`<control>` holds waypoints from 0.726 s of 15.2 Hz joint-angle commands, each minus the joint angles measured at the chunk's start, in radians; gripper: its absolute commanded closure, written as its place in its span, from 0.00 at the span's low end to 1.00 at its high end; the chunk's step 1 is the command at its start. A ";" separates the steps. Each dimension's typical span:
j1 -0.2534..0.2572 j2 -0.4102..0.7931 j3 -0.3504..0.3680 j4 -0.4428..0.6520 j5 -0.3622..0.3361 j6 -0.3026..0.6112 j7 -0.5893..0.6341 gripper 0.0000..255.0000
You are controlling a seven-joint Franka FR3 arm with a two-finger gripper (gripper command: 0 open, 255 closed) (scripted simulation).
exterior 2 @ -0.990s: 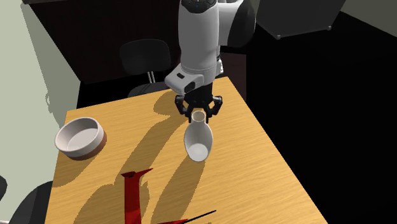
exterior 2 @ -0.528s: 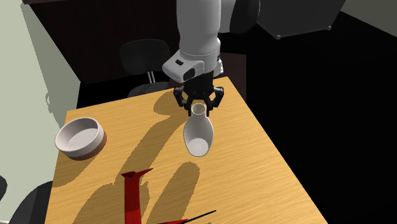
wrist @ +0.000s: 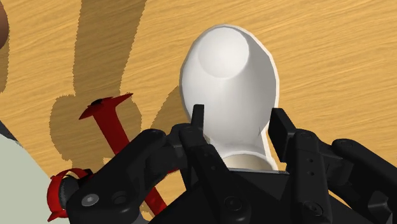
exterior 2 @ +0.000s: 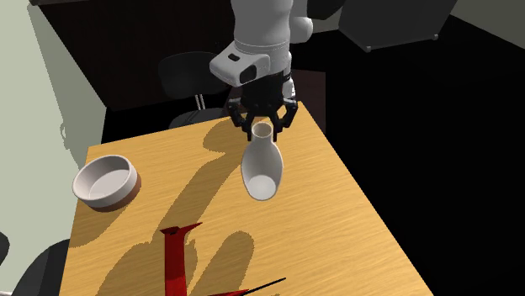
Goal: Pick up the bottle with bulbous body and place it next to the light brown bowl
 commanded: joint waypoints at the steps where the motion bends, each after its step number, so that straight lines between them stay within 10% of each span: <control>1: 0.001 0.000 0.001 0.026 0.000 -0.025 0.002 1.00; 11: -0.012 0.001 -0.006 0.135 0.003 -0.134 -0.018 1.00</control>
